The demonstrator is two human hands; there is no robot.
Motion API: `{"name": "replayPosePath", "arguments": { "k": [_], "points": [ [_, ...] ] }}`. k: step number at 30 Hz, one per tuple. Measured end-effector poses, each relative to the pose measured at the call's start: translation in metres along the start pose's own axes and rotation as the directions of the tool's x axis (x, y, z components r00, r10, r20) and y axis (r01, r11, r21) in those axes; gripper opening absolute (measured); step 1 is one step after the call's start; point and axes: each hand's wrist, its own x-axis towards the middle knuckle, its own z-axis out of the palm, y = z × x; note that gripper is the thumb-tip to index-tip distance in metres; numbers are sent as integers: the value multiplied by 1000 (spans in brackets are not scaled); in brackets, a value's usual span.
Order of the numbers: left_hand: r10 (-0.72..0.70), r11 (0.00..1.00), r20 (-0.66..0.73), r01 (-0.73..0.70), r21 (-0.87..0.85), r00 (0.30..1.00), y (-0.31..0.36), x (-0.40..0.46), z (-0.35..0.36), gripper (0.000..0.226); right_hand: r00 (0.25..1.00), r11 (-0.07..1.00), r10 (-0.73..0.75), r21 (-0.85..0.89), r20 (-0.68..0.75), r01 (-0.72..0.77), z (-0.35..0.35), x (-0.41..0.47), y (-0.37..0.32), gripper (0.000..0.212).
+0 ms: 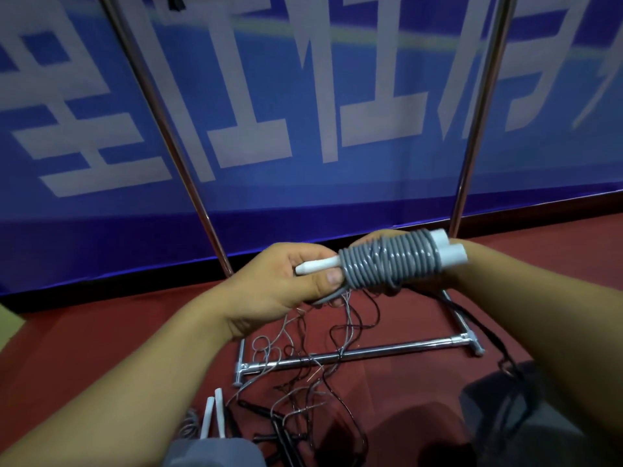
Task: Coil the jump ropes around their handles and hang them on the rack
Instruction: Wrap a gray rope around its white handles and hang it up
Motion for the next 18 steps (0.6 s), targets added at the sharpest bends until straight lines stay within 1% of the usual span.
{"name": "replayPosePath", "arguments": {
  "k": [2,5,8,11,14,18],
  "points": [
    [-13,997,-75,7,-78,997,0,1,0,18,999,999,-11,44,-53,13,5,-4,-2,28],
    [-54,975,-165,16,-223,985,2,5,2,20,989,989,-20,140,-148,41,11,-1,-11,25],
    [-121,919,-251,13,-394,960,7,8,4,31,989,973,39,233,-143,-5,13,5,-18,33],
    [-178,852,-302,-7,-523,937,11,11,3,34,988,955,51,297,-147,-5,12,6,-19,31],
    [-209,817,-314,-11,-576,926,12,12,3,33,980,947,65,322,-191,0,12,7,-21,28],
    [-240,810,-341,-6,-586,909,13,13,4,19,956,904,134,428,-262,-10,12,9,-24,25]
  ]
}}
